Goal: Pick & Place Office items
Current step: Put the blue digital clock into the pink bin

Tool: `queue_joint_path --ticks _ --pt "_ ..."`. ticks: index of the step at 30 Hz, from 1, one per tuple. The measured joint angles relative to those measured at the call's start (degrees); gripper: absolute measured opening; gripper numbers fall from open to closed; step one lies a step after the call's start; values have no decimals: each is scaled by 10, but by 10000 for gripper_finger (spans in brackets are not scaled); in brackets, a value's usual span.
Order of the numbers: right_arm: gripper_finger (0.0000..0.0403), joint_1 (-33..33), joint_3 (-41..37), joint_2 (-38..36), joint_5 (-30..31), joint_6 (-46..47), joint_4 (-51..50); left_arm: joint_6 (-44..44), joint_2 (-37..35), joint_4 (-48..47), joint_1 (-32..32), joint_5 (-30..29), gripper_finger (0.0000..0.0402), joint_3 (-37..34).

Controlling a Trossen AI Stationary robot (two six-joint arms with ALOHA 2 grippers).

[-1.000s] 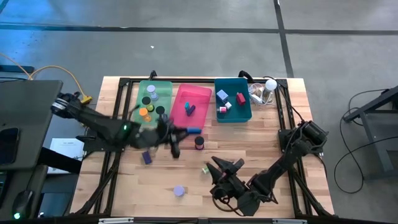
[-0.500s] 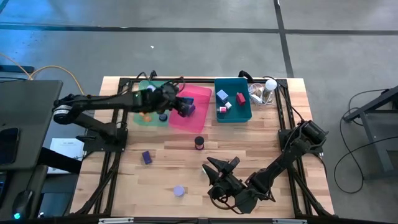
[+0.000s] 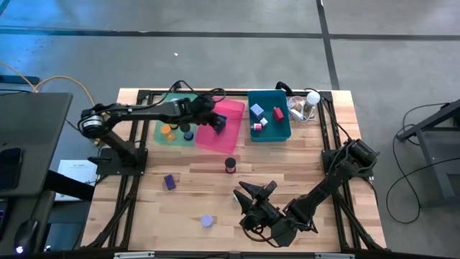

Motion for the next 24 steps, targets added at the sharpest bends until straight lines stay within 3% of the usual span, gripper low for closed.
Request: queue_joint_path --ticks 5,17,24 --pt "176 0 0 0 -8 0 -1 5 27 16 4 28 69 0" --pt "176 0 0 0 -7 -1 -2 5 53 44 4 30 69 0" --pt "176 0 0 0 -8 10 -15 30 53 44 4 73 69 0"
